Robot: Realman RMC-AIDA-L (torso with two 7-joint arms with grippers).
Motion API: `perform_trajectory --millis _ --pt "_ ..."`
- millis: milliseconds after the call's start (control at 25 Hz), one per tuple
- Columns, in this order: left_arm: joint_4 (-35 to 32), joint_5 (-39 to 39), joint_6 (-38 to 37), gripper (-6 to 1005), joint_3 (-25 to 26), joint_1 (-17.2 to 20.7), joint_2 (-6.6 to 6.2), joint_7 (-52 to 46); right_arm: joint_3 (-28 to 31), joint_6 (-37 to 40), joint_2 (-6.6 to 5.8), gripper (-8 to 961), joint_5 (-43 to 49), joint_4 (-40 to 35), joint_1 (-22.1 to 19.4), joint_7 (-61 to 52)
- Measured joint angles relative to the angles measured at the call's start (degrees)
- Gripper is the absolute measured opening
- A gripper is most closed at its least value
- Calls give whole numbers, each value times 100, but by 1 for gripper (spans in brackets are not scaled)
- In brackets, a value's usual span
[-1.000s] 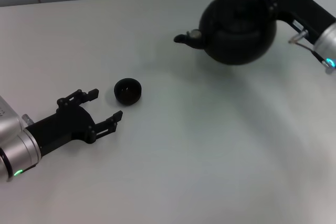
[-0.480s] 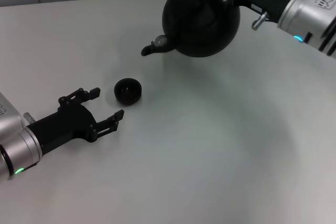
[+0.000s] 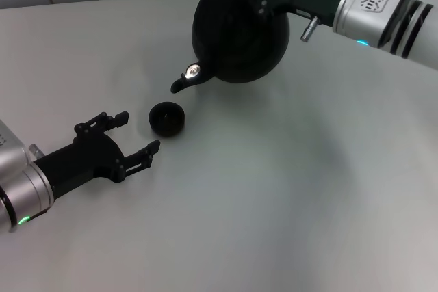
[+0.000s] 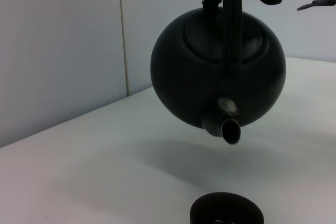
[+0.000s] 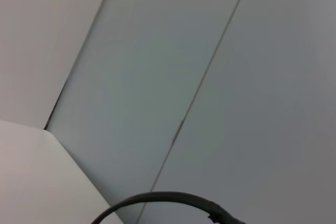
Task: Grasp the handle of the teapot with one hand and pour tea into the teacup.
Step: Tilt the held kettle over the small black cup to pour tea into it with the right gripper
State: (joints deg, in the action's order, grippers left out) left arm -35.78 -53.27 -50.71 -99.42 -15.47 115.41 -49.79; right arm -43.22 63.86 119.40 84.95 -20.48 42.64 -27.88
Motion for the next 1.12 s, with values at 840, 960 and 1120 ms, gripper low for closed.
perform_trajectory --millis 840,960,1120 --pt "-60 -512 0 797 239 -44 61 -285 -585 -353 32 102 -22 -234 105 3" --pt "-60 -516 0 797 239 -44 61 -286 -648 -389 32 101 -26 -245 105 4" --pt "-61 -518 0 797 239 -44 62 -286 -679 -423 42 101 -31 -286 106 49"
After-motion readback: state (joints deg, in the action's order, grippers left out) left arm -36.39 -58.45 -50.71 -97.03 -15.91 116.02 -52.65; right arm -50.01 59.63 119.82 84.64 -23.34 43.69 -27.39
